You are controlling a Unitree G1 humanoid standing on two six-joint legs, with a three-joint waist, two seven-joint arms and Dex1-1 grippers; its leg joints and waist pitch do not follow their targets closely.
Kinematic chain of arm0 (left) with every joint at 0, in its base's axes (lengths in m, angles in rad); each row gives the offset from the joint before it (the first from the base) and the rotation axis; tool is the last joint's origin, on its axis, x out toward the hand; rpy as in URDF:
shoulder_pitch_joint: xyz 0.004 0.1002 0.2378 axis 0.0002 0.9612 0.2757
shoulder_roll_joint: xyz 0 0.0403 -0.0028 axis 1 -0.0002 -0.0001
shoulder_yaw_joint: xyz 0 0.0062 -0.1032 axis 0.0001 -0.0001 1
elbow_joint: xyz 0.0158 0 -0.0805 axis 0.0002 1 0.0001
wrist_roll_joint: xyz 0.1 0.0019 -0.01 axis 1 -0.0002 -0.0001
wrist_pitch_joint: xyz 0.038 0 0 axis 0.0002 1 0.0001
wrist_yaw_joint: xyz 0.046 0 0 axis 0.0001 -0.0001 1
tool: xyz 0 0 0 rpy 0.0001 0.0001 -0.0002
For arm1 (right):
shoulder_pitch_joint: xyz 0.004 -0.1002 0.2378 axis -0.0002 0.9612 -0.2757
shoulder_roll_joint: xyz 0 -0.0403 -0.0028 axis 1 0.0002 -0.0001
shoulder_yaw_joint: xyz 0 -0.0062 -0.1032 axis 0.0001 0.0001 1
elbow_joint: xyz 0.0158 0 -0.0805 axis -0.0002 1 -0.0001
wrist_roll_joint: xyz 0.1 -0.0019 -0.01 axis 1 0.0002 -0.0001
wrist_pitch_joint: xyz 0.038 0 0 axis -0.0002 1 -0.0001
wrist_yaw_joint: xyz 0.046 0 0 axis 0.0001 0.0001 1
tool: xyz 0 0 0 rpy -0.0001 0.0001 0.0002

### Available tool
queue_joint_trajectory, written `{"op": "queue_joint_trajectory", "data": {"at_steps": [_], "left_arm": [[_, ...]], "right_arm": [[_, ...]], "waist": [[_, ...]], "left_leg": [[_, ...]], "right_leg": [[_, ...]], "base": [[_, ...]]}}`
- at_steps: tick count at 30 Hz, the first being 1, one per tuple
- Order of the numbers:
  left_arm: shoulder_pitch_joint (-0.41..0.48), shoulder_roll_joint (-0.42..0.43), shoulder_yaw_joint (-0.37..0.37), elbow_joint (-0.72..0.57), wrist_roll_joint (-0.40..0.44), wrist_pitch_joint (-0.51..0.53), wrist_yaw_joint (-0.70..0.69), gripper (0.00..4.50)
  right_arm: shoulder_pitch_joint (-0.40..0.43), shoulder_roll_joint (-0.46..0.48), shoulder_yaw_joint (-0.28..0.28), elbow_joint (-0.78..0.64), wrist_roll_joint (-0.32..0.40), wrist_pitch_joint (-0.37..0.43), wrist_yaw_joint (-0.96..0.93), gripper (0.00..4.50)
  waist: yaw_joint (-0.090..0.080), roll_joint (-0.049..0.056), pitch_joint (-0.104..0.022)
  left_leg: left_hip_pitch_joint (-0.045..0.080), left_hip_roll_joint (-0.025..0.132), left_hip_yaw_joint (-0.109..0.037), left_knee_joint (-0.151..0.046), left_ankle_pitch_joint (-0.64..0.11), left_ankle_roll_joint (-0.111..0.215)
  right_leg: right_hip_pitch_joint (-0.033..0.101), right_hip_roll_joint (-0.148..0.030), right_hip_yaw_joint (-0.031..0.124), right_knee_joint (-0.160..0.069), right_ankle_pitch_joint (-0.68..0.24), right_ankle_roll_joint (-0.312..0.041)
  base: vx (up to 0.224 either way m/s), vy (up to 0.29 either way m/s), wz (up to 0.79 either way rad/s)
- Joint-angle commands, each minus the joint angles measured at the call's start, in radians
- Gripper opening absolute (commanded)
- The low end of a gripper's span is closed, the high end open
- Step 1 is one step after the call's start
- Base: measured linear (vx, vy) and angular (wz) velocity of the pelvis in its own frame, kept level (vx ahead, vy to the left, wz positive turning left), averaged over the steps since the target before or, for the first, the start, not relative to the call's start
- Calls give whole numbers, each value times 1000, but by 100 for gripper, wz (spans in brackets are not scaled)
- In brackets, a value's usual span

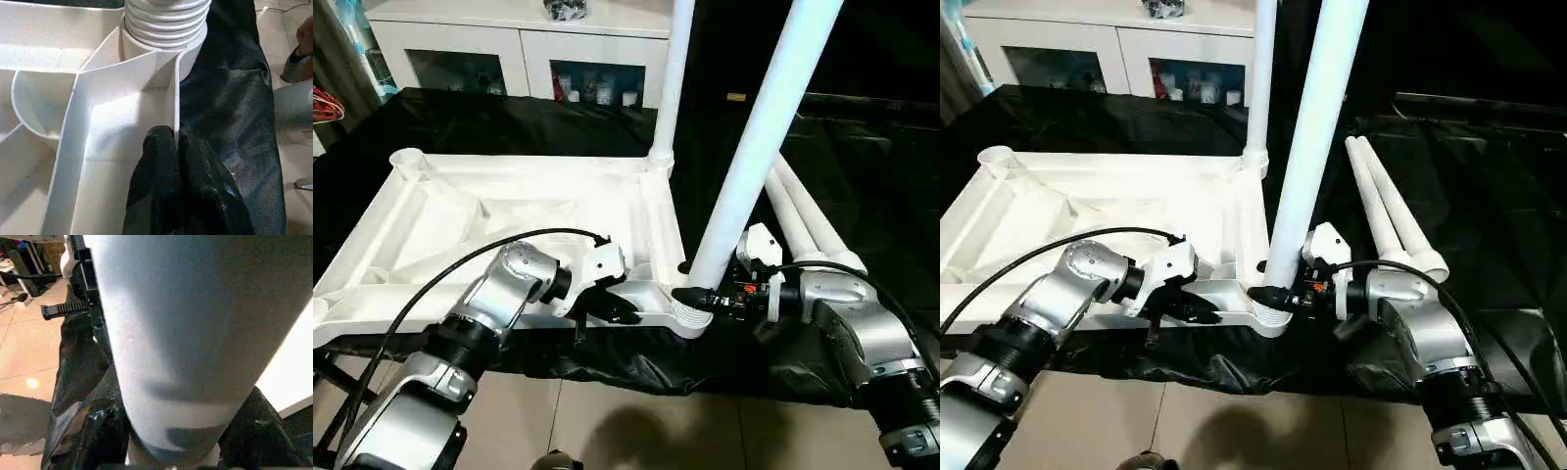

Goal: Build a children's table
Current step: Insert table leg to table base

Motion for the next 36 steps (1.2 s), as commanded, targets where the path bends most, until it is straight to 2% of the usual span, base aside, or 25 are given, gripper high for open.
{"op": "queue_joint_trajectory", "data": {"at_steps": [1,3,4,5,6,7,9,10,11,12,14,17,18,20,24,29,31,34,36], "left_arm": [[-74,1,45,-12,-12,-16,53,0],[-98,-17,71,6,-5,20,120,0],[-104,-22,77,10,-3,31,137,0],[-111,-28,85,12,-2,43,156,0],[-122,-43,97,14,-1,66,197,0],[-122,-43,97,14,-1,66,197,0],[-135,-64,111,12,1,99,250,0],[-140,-83,117,4,6,121,291,0],[-143,-96,120,-1,9,134,316,0],[-146,-128,127,-14,15,170,377,0],[-146,-168,128,-25,25,201,451,0],[-140,-203,126,-38,35,223,504,0],[-131,-234,122,-52,41,239,539,0],[-120,-269,116,-65,46,255,575,0],[-114,-287,106,-64,53,257,601,0],[-122,-272,102,-47,54,240,600,0],[-125,-262,102,-42,53,227,586,0],[-123,-258,101,-44,51,222,575,0],[-115,-251,101,-54,52,223,566,0]], "right_arm": [[40,8,60,61,-33,35,26,189],[7,46,28,107,-43,15,-61,189],[-2,57,20,121,-47,9,-87,189],[-15,71,7,141,-53,1,-124,189],[-43,96,-11,188,-71,-10,-203,189],[-43,96,-11,188,-71,-10,-203,189],[-80,126,-32,249,-90,-15,-298,189],[-112,151,-50,300,-98,-15,-372,189],[-132,167,-62,334,-102,-14,-418,189],[-179,202,-84,406,-108,-12,-510,188],[-232,241,-108,489,-113,-10,-602,188],[-268,269,-123,551,-111,-5,-656,188],[-296,290,-131,598,-111,-6,-692,188],[-324,315,-141,642,-107,-5,-721,188],[-351,342,-149,681,-110,-22,-739,188],[-370,362,-160,699,-104,-48,-737,188],[-386,369,-181,713,-88,-74,-732,244],[-399,372,-189,726,-85,-92,-730,261],[-416,376,-197,737,-90,-118,-714,293]], "waist": [[2,-4,-55],[3,-10,-56],[1,-7,-55],[0,-10,-57],[-1,-11,-56],[-3,-10,-55],[-10,-11,-59],[-15,-9,-61],[-19,-11,-61],[-22,-11,-66],[-25,-11,-71],[-23,-10,-71],[-25,-12,-71],[-26,-11,-66],[-26,-10,-63],[-28,-8,-62],[-28,-8,-64],[-28,-5,-64],[-24,-5,-69]], "left_leg": [[31,67,-36,-81,-329,-10],[30,67,-36,-81,-323,-9],[30,66,-38,-81,-326,-20],[29,66,-40,-83,-324,-27],[30,68,-39,-83,-317,-28],[30,67,-39,-82,-319,-32],[23,65,-41,-83,-291,-33],[26,65,-37,-80,-268,-32],[23,62,-36,-78,-259,-29],[21,59,-33,-71,-210,-14],[15,56,-31,-64,-153,6],[13,55,-29,-59,-115,41],[14,57,-28,-59,-116,51],[16,58,-28,-61,-149,46],[19,59,-30,-67,-210,17],[18,59,-32,-70,-235,2],[18,58,-32,-69,-232,3],[19,59,-31,-68,-225,9],[18,59,-30,-65,-185,18]], "right_leg": [[25,-94,54,-88,-311,-209],[25,-95,54,-87,-315,-207],[22,-96,53,-86,-329,-209],[26,-97,52,-87,-336,-204],[23,-96,53,-86,-316,-206],[22,-95,53,-83,-309,-212],[32,-94,50,-77,-264,-219],[27,-92,51,-71,-207,-239],[29,-90,51,-70,-184,-245],[34,-92,52,-64,-119,-264],[39,-89,51,-55,-40,-278],[39,-85,49,-51,25,-287],[39,-84,48,-51,30,-293],[38,-85,47,-59,-28,-290],[35,-86,48,-69,-128,-258],[35,-85,49,-71,-148,-243],[34,-87,50,-70,-137,-244],[33,-87,50,-70,-123,-254],[36,-85,48,-60,-55,-267]], "base": [[0,0,0],[0,0,0],[0,0,0],[0,0,0],[0,0,0],[0,0,0],[0,0,0],[0,0,0],[0,0,0],[0,0,0],[0,0,0],[0,0,0],[0,0,0],[0,0,0],[0,0,0],[0,0,0],[0,0,0],[0,0,0],[0,0,0]]}}
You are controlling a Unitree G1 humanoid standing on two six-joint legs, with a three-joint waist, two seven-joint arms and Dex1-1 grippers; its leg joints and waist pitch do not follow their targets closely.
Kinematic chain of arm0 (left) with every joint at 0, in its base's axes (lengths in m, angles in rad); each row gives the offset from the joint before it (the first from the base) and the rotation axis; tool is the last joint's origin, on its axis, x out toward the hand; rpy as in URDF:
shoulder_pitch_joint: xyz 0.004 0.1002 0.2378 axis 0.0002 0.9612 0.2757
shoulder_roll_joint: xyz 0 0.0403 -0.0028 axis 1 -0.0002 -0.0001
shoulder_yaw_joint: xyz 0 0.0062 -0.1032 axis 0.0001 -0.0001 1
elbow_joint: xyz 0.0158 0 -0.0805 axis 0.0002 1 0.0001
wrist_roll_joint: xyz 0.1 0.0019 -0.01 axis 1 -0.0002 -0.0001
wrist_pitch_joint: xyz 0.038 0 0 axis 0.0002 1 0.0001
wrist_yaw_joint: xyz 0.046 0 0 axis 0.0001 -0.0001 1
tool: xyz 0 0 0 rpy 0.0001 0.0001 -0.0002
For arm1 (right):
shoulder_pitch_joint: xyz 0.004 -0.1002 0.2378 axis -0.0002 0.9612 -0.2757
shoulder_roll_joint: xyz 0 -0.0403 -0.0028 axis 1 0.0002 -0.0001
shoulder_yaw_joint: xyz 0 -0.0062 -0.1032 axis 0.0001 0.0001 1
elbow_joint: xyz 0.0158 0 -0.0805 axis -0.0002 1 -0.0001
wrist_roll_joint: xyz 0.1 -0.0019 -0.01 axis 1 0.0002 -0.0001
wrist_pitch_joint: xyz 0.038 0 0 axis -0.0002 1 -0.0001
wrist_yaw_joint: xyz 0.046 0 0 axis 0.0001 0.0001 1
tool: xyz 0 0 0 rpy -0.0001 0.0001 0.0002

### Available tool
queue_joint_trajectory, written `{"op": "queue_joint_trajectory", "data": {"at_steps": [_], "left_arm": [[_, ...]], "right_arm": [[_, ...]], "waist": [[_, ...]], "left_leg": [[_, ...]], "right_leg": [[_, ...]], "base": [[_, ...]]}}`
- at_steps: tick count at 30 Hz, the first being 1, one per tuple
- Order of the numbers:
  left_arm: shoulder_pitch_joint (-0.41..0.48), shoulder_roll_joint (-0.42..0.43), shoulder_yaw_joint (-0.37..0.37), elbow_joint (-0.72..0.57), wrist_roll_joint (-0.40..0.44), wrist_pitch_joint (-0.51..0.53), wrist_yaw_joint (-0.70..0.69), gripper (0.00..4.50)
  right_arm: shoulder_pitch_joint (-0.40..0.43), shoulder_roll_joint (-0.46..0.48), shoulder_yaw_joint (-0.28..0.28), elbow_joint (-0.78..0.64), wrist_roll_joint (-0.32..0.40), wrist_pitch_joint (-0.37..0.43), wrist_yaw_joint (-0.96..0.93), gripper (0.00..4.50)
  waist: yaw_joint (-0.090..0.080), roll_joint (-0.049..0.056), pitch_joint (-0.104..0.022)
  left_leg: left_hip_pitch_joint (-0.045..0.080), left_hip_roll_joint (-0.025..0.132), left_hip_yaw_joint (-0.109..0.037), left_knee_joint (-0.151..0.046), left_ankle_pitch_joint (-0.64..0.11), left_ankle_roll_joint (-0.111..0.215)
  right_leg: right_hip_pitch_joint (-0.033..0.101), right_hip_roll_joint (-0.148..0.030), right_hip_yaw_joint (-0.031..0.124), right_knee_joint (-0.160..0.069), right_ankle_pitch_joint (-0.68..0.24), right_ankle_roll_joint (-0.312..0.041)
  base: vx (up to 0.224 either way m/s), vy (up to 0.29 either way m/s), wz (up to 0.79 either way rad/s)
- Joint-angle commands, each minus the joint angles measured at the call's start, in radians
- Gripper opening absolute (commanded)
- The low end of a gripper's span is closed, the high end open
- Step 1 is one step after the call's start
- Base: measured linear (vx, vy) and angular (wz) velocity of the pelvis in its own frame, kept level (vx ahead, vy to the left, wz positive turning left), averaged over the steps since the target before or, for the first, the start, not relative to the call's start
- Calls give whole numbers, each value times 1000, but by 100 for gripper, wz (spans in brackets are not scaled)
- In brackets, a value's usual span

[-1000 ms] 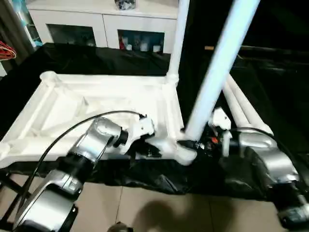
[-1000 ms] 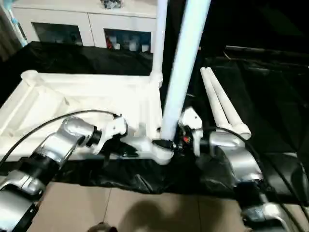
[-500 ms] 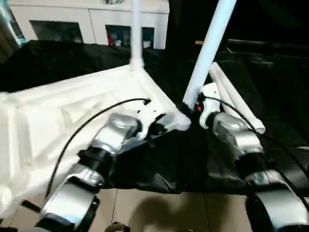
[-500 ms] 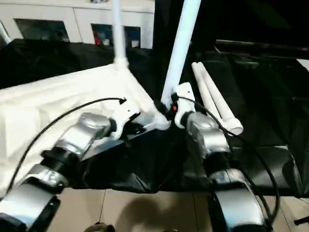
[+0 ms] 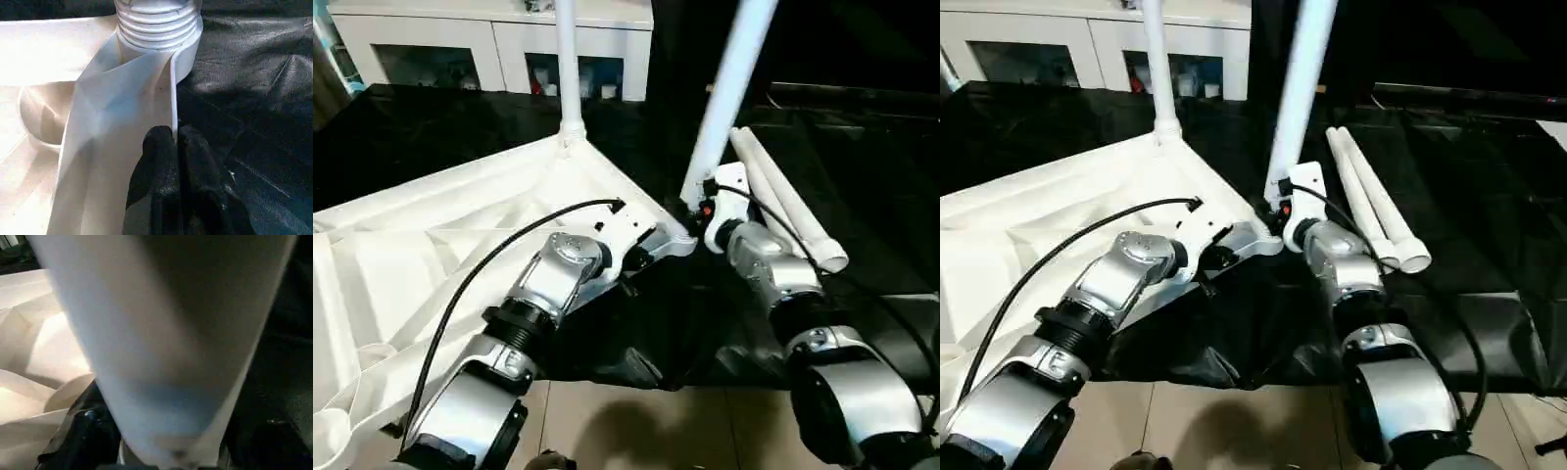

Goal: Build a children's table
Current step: Insert table leg to table base

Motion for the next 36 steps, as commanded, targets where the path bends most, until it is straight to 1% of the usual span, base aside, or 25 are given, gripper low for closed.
{"op": "queue_joint_trajectory", "data": {"at_steps": [1,2,3,5,8,10,11,12,13,15,17,18,19,20,21,22,23,25,26,27,29,32,33,35,36], "left_arm": [[-30,-13,-1,-87,-25,-52,-20,0],[-28,-11,-2,-89,-26,-54,-22,0],[-23,-6,-4,-92,-33,-57,-34,0],[-15,3,-7,-99,-41,-65,-56,0],[-9,13,-10,-104,-45,-73,-79,0],[-1,33,-16,-109,-51,-99,-127,0],[2,40,-19,-110,-53,-107,-143,0],[7,56,-25,-112,-57,-127,-178,0],[9,63,-28,-111,-58,-137,-194,0],[14,80,-36,-112,-64,-169,-234,0],[24,104,-47,-123,-77,-187,-294,0],[27,111,-49,-127,-83,-196,-315,0],[30,120,-53,-131,-89,-206,-346,0],[31,124,-55,-133,-91,-211,-359,0],[34,134,-61,-135,-94,-224,-387,0],[34,137,-62,-135,-94,-227,-393,0],[37,149,-69,-133,-96,-243,-425,0],[36,164,-75,-124,-100,-265,-466,0],[35,170,-77,-118,-101,-274,-481,0],[34,174,-78,-114,-101,-281,-489,0],[30,181,-81,-99,-97,-297,-502,0],[25,186,-82,-83,-90,-314,-520,0],[25,188,-82,-81,-88,-319,-527,0],[25,188,-82,-81,-88,-320,-530,0],[24,189,-83,-79,-88,-323,-534,0]], "right_arm": [[7,30,15,47,3,19,29,301],[4,31,12,47,5,15,35,301],[3,31,12,39,8,4,62,312],[5,27,14,26,11,-13,118,332],[12,15,23,10,5,-26,160,356],[42,-18,64,-44,-7,-28,264,373],[54,-30,81,-65,-13,-31,303,373],[87,-60,116,-116,-18,-29,395,373],[102,-73,128,-139,-16,-23,435,373],[122,-100,141,-164,-18,-20,484,373],[149,-138,160,-198,-27,-19,562,373],[158,-151,167,-211,-28,-16,587,373],[170,-168,176,-228,-29,-13,616,373],[175,-176,180,-236,-30,-11,628,373],[186,-191,190,-254,-29,-6,655,373],[190,-196,193,-263,-28,-3,663,373],[211,-220,209,-305,-23,16,704,373],[240,-253,229,-364,-16,43,761,373],[251,-265,236,-386,-14,55,782,373],[257,-272,242,-399,-14,64,796,373],[272,-288,255,-425,-17,80,823,373],[291,-304,269,-453,-25,93,844,340],[298,-307,272,-463,-27,97,845,337],[303,-309,274,-471,-26,102,843,317],[308,-310,276,-481,-28,108,840,302]], "waist": [[6,7,-77],[6,7,-77],[6,7,-77],[6,6,-77],[6,8,-76],[8,8,-76],[8,8,-77],[13,6,-77],[19,5,-79],[25,6,-80],[30,6,-76],[34,8,-74],[35,9,-74],[36,8,-74],[38,8,-75],[38,8,-75],[39,8,-74],[49,7,-75],[52,10,-76],[52,9,-76],[54,9,-75],[55,11,-74],[55,13,-75],[55,12,-76],[54,13,-76]], "left_leg": [[29,59,-31,-66,-179,22],[28,59,-31,-66,-173,25],[27,58,-30,-65,-169,31],[26,58,-30,-64,-177,40],[27,60,-30,-65,-183,41],[27,59,-30,-63,-173,47],[28,60,-29,-62,-170,50],[27,59,-29,-61,-158,62],[26,60,-28,-58,-138,75],[28,61,-27,-56,-126,83],[28,62,-27,-59,-156,74],[30,65,-27,-61,-190,56],[31,66,-28,-62,-195,49],[31,66,-28,-62,-199,45],[30,66,-29,-63,-198,41],[30,66,-28,-62,-197,41],[30,66,-29,-63,-198,40],[30,65,-28,-61,-189,48],[32,65,-28,-60,-186,50],[31,65,-28,-60,-186,51],[31,66,-29,-61,-195,45],[33,67,-30,-63,-222,31],[32,66,-31,-63,-224,26],[32,66,-31,-63,-219,25],[31,65,-31,-63,-217,26]], "right_leg": [[50,-85,49,-60,-46,-263],[50,-85,48,-60,-34,-266],[52,-84,48,-58,-20,-269],[53,-87,48,-59,-29,-272],[51,-86,48,-60,-39,-274],[53,-85,47,-59,-30,-275],[52,-85,48,-58,-21,-277],[55,-83,47,-57,-2,-271],[56,-82,47,-52,28,-269],[51,-81,46,-50,35,-276],[50,-83,46,-56,-20,-275],[47,-84,47,-61,-75,-267],[47,-85,47,-61,-82,-265],[47,-84,47,-62,-86,-261],[48,-84,48,-59,-81,-257],[47,-84,48,-58,-76,-259],[47,-84,48,-60,-77,-259],[47,-82,48,-59,-70,-251],[46,-82,48,-58,-64,-251],[46,-82,48,-58,-64,-251],[44,-84,48,-59,-77,-255],[43,-85,48,-65,-113,-248],[44,-86,49,-64,-113,-248],[45,-85,48,-62,-100,-249],[45,-85,48,-61,-96,-253]], "base": [[0,0,0],[0,0,0],[0,0,0],[0,0,0],[0,0,0],[0,0,0],[0,0,0],[0,0,0],[0,0,0],[0,0,0],[0,0,0],[0,0,0],[0,0,0],[0,0,0],[0,0,0],[0,0,0],[0,0,0],[0,0,0],[0,0,0],[0,0,0],[0,0,0],[0,0,0],[0,0,0],[0,0,0],[0,0,0]]}}
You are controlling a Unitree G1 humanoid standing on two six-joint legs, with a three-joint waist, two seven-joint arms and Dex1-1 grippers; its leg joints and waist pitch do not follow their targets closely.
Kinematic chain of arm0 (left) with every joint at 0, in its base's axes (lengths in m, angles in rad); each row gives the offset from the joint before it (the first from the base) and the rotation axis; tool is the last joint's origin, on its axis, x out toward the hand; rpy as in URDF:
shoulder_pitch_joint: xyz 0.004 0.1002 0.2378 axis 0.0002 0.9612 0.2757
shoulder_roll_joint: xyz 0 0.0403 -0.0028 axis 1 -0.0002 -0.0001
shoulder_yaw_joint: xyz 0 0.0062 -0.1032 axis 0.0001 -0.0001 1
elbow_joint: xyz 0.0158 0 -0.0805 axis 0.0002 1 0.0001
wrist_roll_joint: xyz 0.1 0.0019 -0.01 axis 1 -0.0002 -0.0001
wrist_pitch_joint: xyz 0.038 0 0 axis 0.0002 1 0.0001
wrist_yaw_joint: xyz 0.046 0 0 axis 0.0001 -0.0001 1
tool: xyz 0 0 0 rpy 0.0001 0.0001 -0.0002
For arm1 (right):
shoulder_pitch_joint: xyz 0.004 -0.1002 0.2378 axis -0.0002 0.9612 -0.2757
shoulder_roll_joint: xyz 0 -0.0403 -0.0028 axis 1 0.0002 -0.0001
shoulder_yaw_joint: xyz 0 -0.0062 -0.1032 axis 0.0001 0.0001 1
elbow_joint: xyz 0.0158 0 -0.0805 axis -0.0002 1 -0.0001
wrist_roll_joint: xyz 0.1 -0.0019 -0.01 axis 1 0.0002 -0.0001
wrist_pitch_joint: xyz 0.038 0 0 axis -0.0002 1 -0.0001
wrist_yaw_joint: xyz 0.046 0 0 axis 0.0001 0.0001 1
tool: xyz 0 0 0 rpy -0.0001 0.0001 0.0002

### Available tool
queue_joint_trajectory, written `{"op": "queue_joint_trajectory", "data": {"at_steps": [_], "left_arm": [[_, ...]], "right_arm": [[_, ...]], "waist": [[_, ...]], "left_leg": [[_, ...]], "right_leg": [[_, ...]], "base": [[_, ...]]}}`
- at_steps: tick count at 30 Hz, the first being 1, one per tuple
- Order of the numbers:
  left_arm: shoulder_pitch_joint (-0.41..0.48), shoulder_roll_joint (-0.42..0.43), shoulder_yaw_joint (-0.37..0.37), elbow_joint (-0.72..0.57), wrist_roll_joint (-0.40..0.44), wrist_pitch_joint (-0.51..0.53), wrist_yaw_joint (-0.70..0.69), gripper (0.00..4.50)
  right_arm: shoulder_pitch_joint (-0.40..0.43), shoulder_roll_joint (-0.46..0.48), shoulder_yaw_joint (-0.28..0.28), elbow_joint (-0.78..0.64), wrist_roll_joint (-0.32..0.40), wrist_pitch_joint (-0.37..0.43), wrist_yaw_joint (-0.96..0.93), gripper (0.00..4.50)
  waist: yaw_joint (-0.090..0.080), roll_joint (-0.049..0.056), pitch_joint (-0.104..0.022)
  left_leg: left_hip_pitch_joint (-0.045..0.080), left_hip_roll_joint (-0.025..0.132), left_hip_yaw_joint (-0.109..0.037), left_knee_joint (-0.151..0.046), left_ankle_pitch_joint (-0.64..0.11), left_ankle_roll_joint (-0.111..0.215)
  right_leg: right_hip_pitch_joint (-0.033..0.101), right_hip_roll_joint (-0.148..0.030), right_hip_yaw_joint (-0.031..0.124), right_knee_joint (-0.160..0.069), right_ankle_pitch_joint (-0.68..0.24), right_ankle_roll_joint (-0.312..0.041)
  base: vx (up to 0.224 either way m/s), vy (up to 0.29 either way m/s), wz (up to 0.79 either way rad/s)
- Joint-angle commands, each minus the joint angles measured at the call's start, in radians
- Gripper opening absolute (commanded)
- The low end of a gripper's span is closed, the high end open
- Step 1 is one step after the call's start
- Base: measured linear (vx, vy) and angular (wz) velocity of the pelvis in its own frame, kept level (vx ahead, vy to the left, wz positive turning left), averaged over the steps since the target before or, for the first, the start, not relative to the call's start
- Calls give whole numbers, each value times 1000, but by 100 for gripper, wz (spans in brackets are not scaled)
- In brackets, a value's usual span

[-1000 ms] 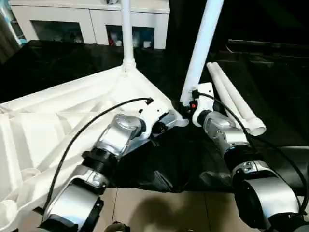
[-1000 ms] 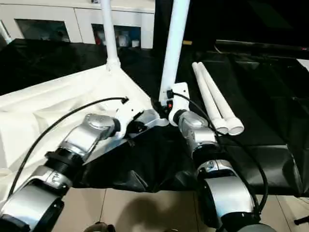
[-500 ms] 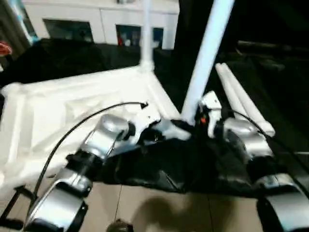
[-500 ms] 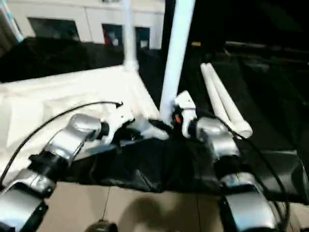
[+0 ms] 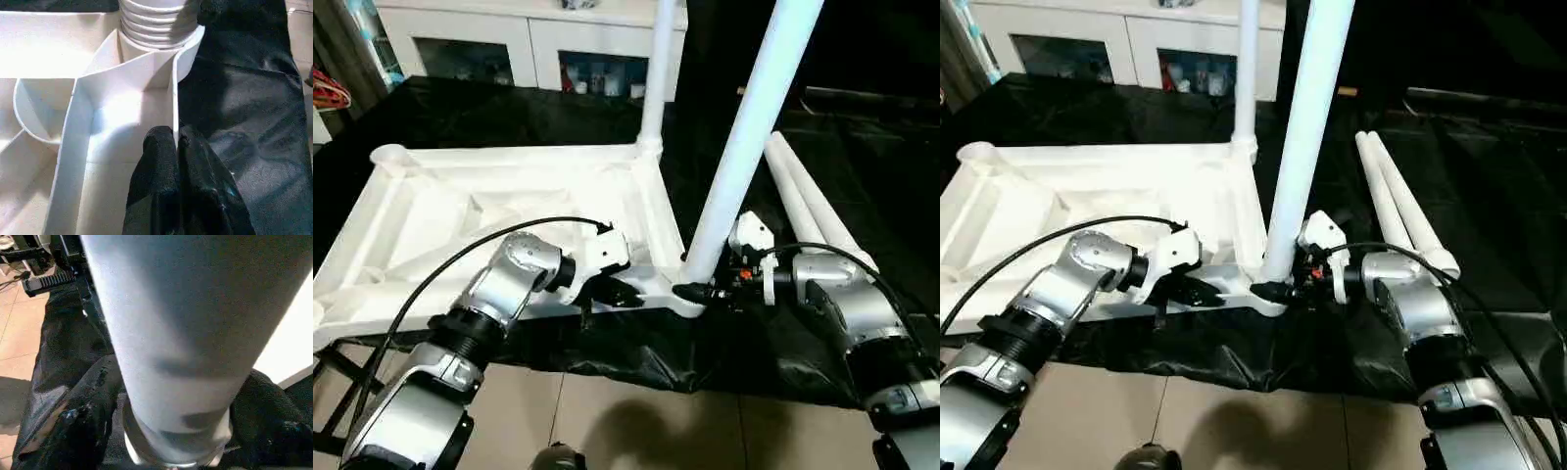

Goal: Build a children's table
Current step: Insert table leg to table base

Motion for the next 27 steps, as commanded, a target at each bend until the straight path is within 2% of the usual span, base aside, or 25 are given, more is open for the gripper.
{"op": "queue_joint_trajectory", "data": {"at_steps": [1,6,13,16,18,19,20,21,22,23,24,25,26,27], "left_arm": [[-43,-25,-1,-37,-36,-37,-7,0],[-46,-28,2,-19,-30,-55,-14,0],[-40,-45,16,-3,-28,-42,18,0],[-48,-74,37,20,-25,-13,85,0],[-67,-110,58,51,-16,13,171,0],[-73,-120,63,61,-13,19,196,0],[-83,-139,68,76,-6,32,237,0],[-96,-162,76,93,-1,46,284,0],[-103,-177,81,103,2,56,313,0],[-111,-194,86,113,5,68,343,0],[-114,-200,87,117,6,72,355,0],[-130,-240,100,136,9,95,424,0],[-139,-269,108,146,11,110,466,0],[-144,-286,113,152,13,115,491,0]], "right_arm": [[28,9,64,-14,-19,26,31,298],[43,8,75,-41,-30,43,26,267],[76,29,62,-52,-16,67,-7,261],[88,66,22,-35,-3,72,-81,261],[80,115,-21,15,-13,58,-209,257],[75,128,-32,32,-19,51,-248,257],[62,156,-53,66,-24,55,-323,250],[46,186,-77,102,-25,59,-401,249],[36,205,-91,124,-25,64,-448,248],[26,223,-102,142,-24,67,-488,248],[22,230,-106,149,-23,68,-503,248],[-9,275,-131,198,-26,77,-611,247],[-36,307,-149,236,-30,89,-687,247],[-56,330,-164,264,-31,96,-735,247]], "waist": [[-3,8,-77],[-1,8,-77],[-1,9,-77],[-2,8,-72],[-6,7,-66],[-13,8,-59],[-16,8,-60],[-23,11,-62],[-28,8,-62],[-28,8,-62],[-35,11,-61],[-37,10,-61],[-49,14,-59],[-50,12,-59]], "left_leg": [[36,65,-30,-68,-218,24],[35,64,-30,-66,-211,29],[37,66,-31,-68,-223,23],[40,65,-31,-72,-257,11],[45,64,-35,-77,-315,-13],[52,62,-38,-81,-371,-34],[60,63,-44,-82,-404,-49],[55,64,-47,-86,-403,-58],[53,63,-49,-89,-407,-65],[53,63,-49,-89,-407,-65],[55,61,-48,-88,-415,-69],[60,59,-47,-86,-423,-65],[57,58,-45,-86,-426,-69],[57,57,-49,-87,-431,-71]], "right_leg": [[46,-85,48,-64,-97,-253],[46,-84,48,-63,-84,-254],[45,-86,49,-65,-114,-249],[43,-87,49,-73,-169,-240],[41,-93,50,-84,-272,-224],[36,-95,49,-95,-372,-205],[36,-99,49,-102,-431,-184],[39,-97,50,-100,-422,-180],[40,-96,47,-100,-417,-176],[40,-96,47,-100,-417,-176],[35,-94,48,-102,-415,-176],[34,-94,49,-107,-419,-174],[30,-93,51,-103,-407,-189],[34,-93,47,-104,-421,-183]], "base": [[0,0,0],[0,0,0],[0,0,0],[0,0,0],[0,0,0],[0,0,0],[0,0,0],[0,0,0],[0,0,0],[0,0,0],[0,0,0],[0,0,0],[0,0,0],[0,0,0]]}}
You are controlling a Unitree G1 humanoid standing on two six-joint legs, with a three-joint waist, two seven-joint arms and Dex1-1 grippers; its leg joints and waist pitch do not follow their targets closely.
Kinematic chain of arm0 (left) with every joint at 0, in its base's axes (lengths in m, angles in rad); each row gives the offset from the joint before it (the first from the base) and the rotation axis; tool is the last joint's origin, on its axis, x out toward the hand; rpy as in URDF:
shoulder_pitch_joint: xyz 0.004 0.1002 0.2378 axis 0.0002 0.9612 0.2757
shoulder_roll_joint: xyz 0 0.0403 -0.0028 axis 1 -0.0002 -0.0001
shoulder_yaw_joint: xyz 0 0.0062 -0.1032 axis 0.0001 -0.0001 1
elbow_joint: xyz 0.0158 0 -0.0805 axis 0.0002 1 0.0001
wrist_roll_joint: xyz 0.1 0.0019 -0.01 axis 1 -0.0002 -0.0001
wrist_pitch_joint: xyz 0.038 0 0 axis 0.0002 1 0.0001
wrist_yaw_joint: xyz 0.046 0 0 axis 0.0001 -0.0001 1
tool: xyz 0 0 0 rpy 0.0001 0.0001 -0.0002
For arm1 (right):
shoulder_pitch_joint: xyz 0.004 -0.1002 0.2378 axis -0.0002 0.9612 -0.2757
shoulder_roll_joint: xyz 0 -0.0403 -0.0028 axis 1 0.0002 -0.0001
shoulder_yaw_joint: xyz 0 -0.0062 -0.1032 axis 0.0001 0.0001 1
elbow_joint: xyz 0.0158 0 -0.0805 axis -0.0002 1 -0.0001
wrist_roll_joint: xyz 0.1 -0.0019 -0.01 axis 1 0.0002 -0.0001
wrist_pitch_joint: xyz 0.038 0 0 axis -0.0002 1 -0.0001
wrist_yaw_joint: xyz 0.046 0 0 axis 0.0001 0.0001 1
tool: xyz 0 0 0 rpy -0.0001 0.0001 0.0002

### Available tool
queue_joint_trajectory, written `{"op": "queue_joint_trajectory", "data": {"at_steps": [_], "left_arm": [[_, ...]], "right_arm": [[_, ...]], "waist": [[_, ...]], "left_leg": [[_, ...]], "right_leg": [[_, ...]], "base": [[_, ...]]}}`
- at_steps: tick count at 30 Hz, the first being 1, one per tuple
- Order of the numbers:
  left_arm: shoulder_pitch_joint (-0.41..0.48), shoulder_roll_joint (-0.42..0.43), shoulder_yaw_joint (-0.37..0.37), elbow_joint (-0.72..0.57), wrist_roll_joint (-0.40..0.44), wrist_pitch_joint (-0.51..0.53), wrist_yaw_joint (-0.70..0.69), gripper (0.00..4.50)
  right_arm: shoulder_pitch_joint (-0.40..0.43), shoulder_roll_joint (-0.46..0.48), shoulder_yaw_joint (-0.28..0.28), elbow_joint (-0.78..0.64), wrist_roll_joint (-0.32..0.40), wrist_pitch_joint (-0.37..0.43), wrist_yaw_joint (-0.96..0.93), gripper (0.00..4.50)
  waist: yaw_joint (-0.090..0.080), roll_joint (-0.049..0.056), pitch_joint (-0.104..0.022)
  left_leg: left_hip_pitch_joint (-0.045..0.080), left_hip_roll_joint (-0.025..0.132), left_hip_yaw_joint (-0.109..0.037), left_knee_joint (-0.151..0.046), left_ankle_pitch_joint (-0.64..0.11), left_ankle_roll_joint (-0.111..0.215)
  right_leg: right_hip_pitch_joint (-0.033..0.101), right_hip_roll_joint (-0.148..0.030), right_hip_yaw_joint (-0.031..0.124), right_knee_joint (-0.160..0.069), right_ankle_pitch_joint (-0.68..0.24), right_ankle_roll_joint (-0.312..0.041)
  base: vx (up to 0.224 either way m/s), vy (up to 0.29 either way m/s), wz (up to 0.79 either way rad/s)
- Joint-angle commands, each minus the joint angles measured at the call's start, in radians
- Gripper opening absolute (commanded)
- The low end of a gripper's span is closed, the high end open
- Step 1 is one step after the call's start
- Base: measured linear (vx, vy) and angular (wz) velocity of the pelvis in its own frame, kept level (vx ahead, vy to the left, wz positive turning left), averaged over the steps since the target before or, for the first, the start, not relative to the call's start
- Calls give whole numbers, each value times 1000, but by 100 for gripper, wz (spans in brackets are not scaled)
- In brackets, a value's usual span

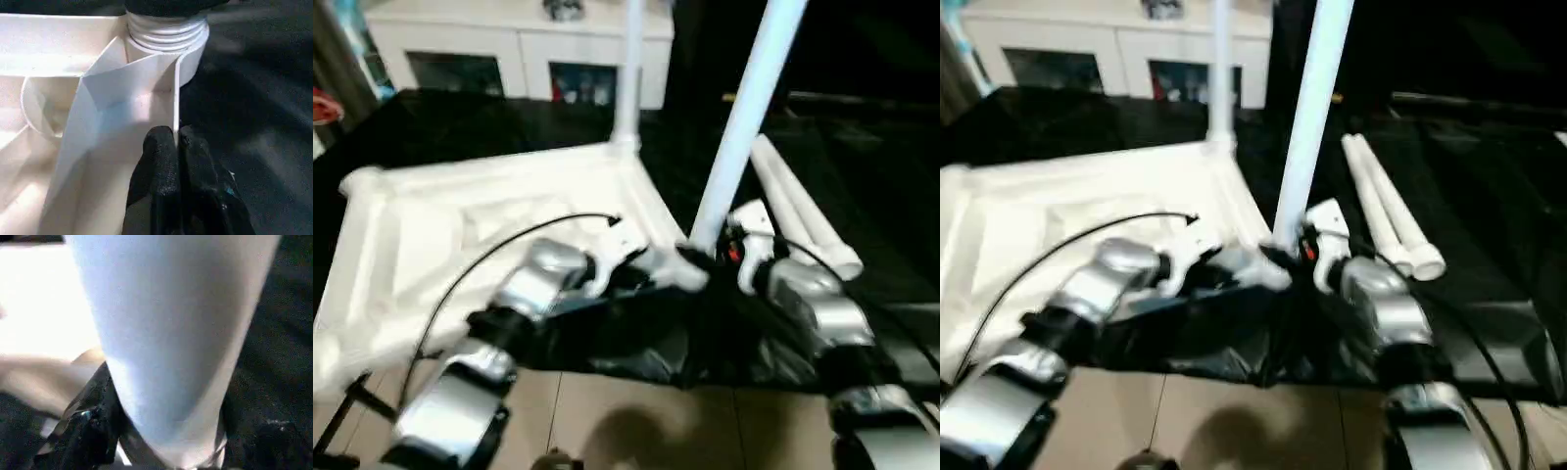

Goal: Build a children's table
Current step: Insert table leg to table base

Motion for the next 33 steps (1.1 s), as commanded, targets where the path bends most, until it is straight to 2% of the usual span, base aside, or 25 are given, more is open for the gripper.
{"op": "queue_joint_trajectory", "data": {"at_steps": [1,2,5,6,8,10,12,13,15,16,18,19,20,22,23,26,28,33], "left_arm": [[-64,-68,23,-36,-30,-12,68,0],[-65,-78,21,-35,-26,-16,78,0],[-57,-90,-10,-42,-9,-42,75,0],[-56,-91,-12,-42,-8,-44,74,0],[-51,-86,-20,-46,-1,-54,67,0],[-44,-74,-29,-52,7,-71,49,0],[-35,-61,-33,-57,9,-80,29,0],[-33,-55,-34,-60,7,-82,20,0],[-19,-31,-40,-72,3,-101,-18,0],[-16,-25,-42,-74,3,-106,-26,0],[-7,-7,-46,-82,0,-123,-57,0],[1,18,-48,-92,-6,-135,-99,0],[1,18,-48,-92,-6,-135,-99,0],[17,59,-57,-113,-21,-171,-186,0],[17,59,-57,-113,-21,-171,-186,0],[33,103,-69,-137,-38,-199,-280,0],[37,122,-72,-143,-44,-207,-314,0],[42,167,-77,-143,-52,-240,-397,0]], "right_arm": [[11,71,37,92,-8,63,-56,247],[-4,86,26,111,-3,58,-81,247],[-39,118,17,156,1,10,-101,247],[-42,120,15,161,1,6,-102,281],[-53,123,12,175,-3,-9,-104,315],[-58,120,11,176,-1,-16,-82,321],[-60,112,15,173,-7,-25,-50,349],[-58,107,21,168,-11,-29,-35,349],[-44,79,45,141,-23,-32,26,360],[-41,72,49,137,-25,-33,39,391],[-33,49,66,122,-30,-36,88,398],[-16,11,99,95,-41,-43,163,402],[-16,11,99,95,-41,-43,163,402],[17,-55,150,39,-62,-65,281,435],[17,-55,150,39,-62,-65,281,435],[45,-121,177,-19,-66,-73,413,435],[54,-152,187,-45,-59,-72,467,435],[61,-212,202,-104,-25,-54,576,435]], "waist": [[-9,6,-60],[-8,6,-61],[-11,4,-65],[-11,4,-65],[-11,4,-66],[-12,5,-65],[-13,5,-63],[-13,6,-63],[-15,6,-62],[-15,5,-62],[-13,5,-63],[-13,6,-63],[-13,5,-63],[-7,5,-64],[-1,4,-66],[2,3,-70],[9,2,-71],[17,2,-70]], "left_leg": [[32,58,-47,-86,-417,-66],[34,58,-45,-86,-410,-57],[25,58,-42,-86,-360,-38],[25,58,-42,-86,-360,-38],[25,56,-37,-84,-319,-16],[23,57,-36,-85,-312,-10],[24,57,-37,-86,-330,-10],[25,57,-37,-87,-335,-12],[25,59,-39,-88,-348,-15],[24,60,-39,-90,-350,-15],[25,60,-39,-89,-344,-14],[24,61,-39,-90,-337,-11],[23,61,-38,-89,-333,-10],[24,62,-34,-86,-314,-2],[20,63,-35,-86,-292,5],[16,64,-33,-81,-249,19],[13,64,-28,-74,-212,46],[12,65,-27,-72,-209,57]], "right_leg": [[19,-93,47,-99,-406,-186],[18,-92,49,-103,-385,-184],[25,-90,50,-92,-294,-202],[25,-90,50,-92,-294,-202],[27,-87,51,-88,-237,-216],[30,-87,51,-87,-232,-220],[29,-87,50,-92,-270,-213],[29,-88,51,-92,-280,-212],[28,-88,51,-93,-299,-207],[29,-88,51,-94,-300,-203],[30,-87,51,-92,-281,-207],[29,-87,51,-90,-267,-210],[31,-87,52,-89,-259,-213],[30,-88,53,-88,-231,-227],[34,-88,52,-82,-203,-227],[36,-87,51,-72,-139,-244],[35,-85,50,-67,-103,-252],[31,-85,49,-67,-114,-260]], "base": [[0,0,0],[0,0,0],[0,0,0],[0,0,0],[0,0,0],[0,0,0],[0,0,0],[0,0,0],[0,0,0],[0,0,0],[0,0,0],[0,0,0],[0,0,0],[0,0,0],[0,0,0],[0,0,0],[0,0,0],[0,0,0]]}}
